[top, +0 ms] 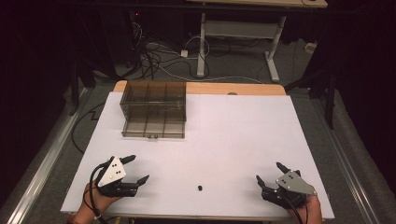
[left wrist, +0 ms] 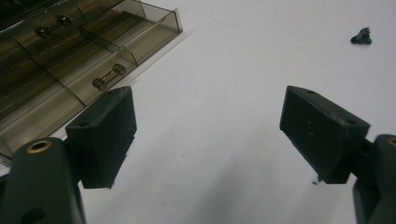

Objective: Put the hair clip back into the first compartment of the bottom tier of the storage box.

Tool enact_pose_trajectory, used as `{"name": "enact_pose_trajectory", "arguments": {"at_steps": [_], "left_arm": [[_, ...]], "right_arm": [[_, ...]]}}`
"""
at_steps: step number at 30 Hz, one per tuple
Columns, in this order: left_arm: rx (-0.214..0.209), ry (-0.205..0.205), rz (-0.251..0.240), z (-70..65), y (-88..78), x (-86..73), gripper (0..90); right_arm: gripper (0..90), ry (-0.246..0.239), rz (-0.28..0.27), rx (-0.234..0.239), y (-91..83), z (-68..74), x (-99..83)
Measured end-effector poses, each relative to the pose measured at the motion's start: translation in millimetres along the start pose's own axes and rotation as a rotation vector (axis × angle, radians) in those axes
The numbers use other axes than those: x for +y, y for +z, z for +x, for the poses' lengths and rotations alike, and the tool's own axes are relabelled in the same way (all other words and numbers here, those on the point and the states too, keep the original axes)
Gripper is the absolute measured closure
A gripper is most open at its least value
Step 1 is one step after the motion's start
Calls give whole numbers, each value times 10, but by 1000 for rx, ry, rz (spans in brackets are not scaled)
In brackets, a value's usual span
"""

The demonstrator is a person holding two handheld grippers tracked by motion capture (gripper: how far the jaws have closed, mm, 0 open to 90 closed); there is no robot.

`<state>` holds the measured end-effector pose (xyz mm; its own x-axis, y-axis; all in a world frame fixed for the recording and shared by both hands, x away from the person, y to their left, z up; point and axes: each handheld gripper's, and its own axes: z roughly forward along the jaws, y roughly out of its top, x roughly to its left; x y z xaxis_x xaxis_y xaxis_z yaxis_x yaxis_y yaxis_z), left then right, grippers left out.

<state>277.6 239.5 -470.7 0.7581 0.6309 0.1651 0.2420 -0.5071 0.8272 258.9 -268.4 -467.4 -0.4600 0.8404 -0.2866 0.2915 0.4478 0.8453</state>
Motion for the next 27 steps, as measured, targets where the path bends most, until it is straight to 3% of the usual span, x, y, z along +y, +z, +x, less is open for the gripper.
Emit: {"name": "enact_pose_trajectory", "arguments": {"at_steps": [7, 14, 21, 23, 27], "left_arm": [[-7, -19, 20, 1, 33, 24, 197], [-44, -1, 36, -84, 73, 66, 216], [-104, 22, 70, -202, 146, 141, 229], [-162, 38, 89, -238, 195, 187, 262], [-198, 43, 110, -254, 268, 241, 298]], "right_arm": [[214, 5, 8, 12, 22, 5, -4], [214, 3, -2, 1, 6, 3, 13], [214, -10, 2, 7, 31, 43, 36], [214, -15, 6, 11, 35, 48, 30], [214, -8, 7, 12, 30, 28, 20]]}}
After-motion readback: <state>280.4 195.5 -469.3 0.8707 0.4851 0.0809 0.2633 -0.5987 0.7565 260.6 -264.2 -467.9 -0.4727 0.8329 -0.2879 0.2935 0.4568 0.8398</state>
